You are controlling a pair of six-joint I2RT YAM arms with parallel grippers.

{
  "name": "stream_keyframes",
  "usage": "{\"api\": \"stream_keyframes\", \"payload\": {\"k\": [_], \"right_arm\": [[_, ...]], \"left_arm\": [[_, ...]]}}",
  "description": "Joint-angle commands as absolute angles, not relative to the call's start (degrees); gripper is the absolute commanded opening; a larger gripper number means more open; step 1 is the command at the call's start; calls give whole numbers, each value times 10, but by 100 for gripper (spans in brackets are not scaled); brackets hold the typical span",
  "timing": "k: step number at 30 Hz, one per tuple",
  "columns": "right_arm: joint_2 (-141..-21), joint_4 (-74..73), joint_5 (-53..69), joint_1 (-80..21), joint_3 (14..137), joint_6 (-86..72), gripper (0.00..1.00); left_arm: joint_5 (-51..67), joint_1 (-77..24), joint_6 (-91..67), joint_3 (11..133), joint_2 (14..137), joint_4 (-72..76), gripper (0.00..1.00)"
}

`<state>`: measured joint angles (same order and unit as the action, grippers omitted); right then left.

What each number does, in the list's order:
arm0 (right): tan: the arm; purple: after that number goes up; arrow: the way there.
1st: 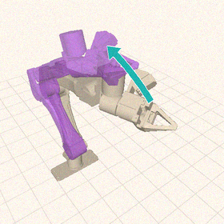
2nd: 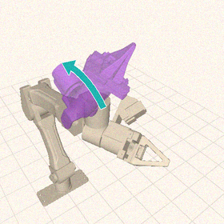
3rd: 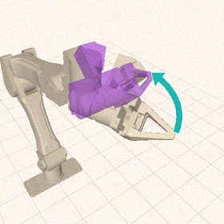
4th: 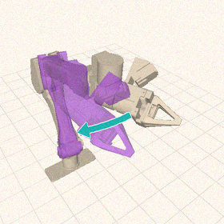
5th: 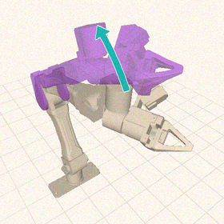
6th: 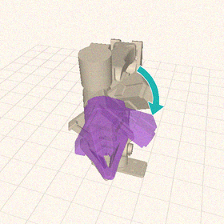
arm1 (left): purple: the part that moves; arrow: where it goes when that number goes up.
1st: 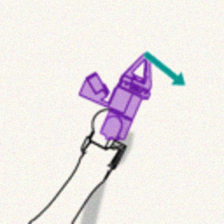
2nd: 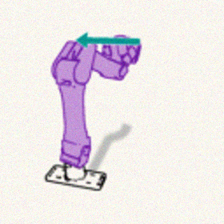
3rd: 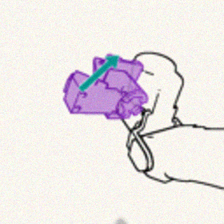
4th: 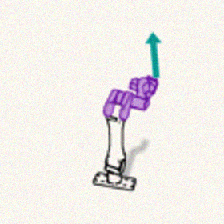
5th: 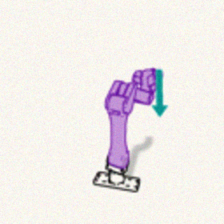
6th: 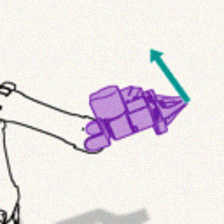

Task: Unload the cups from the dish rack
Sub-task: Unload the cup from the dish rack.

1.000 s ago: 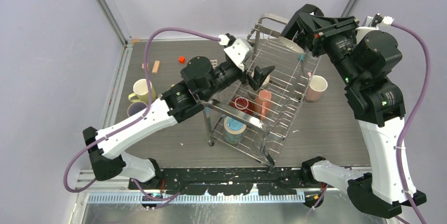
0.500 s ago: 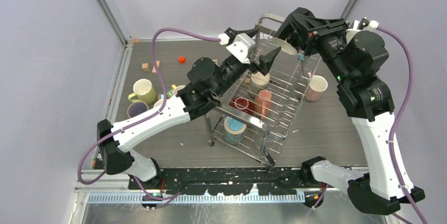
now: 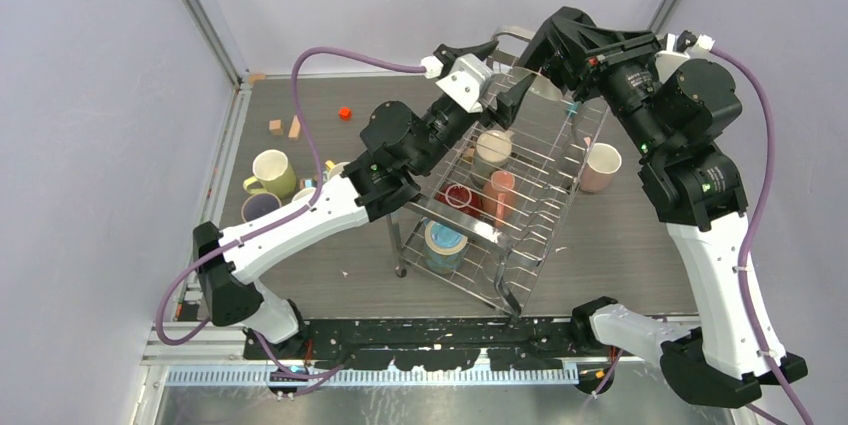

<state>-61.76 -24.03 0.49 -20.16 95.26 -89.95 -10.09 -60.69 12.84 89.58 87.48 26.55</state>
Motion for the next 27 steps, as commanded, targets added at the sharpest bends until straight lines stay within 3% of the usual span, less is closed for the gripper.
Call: {"api": "stream_keyframes", "payload": {"k": [1,13,19,23,27], "right_arm": [[-599,-128,21,-209,980,-922,1],[-614,-81,-13,-286,967,-930,1],[-615,-80,-38,-309,957,-917,1],[-613,-77,-48,-315,948,-913,1],[-612,-70,-56,-323,938,-910,1]], "left_arm": [[-109,-609,148,921,889,284,70],[-129,-609,157,934,892,298,58],[-159,-609,164,923,880,325,47],[-170,-608,165,919,868,332,34],[-186,-608,163,922,858,327,2]]}}
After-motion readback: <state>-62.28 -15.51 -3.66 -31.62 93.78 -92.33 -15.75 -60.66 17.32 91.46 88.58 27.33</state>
